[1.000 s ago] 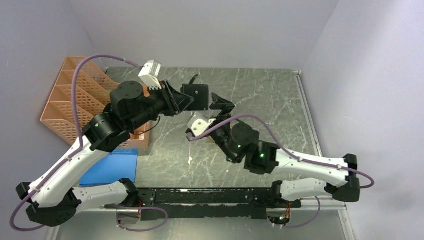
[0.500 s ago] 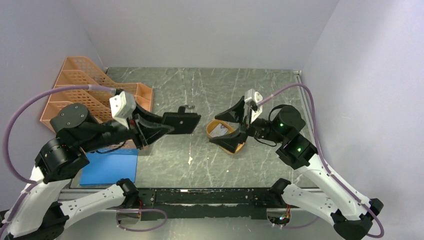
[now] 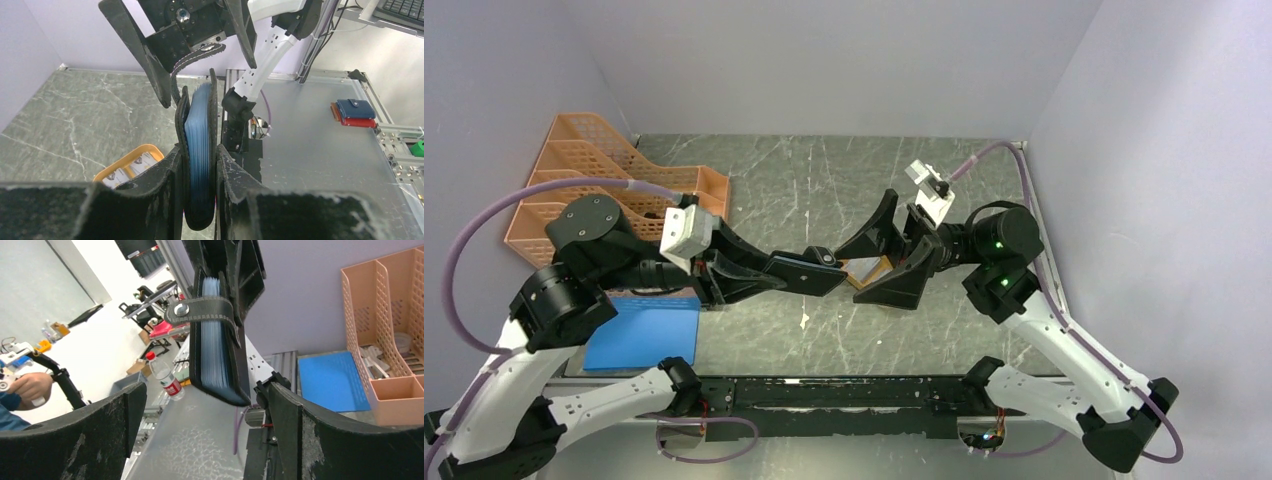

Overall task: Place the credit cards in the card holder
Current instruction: Close the card holder at the center of the board.

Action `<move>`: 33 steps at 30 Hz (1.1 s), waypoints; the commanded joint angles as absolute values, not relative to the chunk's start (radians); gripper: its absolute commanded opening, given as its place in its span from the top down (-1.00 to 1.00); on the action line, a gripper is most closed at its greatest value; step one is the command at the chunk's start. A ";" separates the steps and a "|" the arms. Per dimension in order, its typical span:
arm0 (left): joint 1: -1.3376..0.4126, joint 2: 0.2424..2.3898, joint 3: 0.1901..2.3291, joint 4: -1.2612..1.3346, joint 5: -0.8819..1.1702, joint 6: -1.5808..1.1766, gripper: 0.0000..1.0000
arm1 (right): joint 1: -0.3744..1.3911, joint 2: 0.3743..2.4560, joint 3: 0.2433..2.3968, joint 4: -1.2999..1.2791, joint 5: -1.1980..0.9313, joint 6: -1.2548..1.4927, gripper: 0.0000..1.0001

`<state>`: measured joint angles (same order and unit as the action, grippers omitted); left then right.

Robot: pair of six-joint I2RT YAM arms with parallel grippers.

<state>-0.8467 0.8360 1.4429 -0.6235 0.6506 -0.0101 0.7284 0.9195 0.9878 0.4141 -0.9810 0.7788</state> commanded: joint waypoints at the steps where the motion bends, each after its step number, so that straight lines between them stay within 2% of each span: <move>1: -0.845 0.860 1.460 -0.525 0.701 -0.033 0.90 | 0.726 0.946 1.061 0.440 -1.028 0.839 -0.87; 4: -0.845 0.872 1.463 -0.501 0.706 -0.044 0.90 | 0.731 0.966 1.083 0.392 -1.011 0.819 -0.78; 13: -0.845 0.897 1.459 -0.464 0.699 -0.060 0.90 | 0.776 1.009 1.120 0.291 -0.972 0.755 -0.36; 21: -0.845 0.895 1.451 -0.442 0.680 -0.072 0.90 | 0.808 1.023 1.108 0.308 -0.942 0.771 0.38; 24: -0.845 0.895 1.441 -0.421 0.678 -0.092 0.90 | 0.824 1.023 1.093 0.354 -0.915 0.795 0.79; 25: -0.845 0.892 1.432 -0.406 0.668 -0.103 0.76 | 0.829 1.016 1.083 0.386 -0.897 0.803 0.90; 26: -0.845 0.887 1.423 -0.390 0.652 -0.116 0.48 | 0.831 1.009 1.073 0.414 -0.878 0.818 1.00; 28: -0.845 0.866 1.387 -0.348 0.589 -0.162 -0.30 | 0.831 0.987 1.045 0.480 -0.803 0.847 1.00; 29: -0.845 0.847 1.357 -0.312 0.553 -0.199 -0.78 | 0.832 0.975 1.032 0.508 -0.770 0.864 1.00; 30: -0.844 0.825 1.321 -0.275 0.518 -0.234 -0.92 | 0.832 0.968 1.019 0.538 -0.734 0.880 1.00; 33: -0.845 0.745 1.202 -0.134 0.425 -0.371 -0.94 | 0.832 0.939 0.965 0.634 -0.622 0.919 1.00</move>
<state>-0.8467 0.8169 1.3113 -0.3458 0.5663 -0.2073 0.8280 0.9874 1.0119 0.4507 -0.7959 0.8318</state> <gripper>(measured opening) 0.962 0.234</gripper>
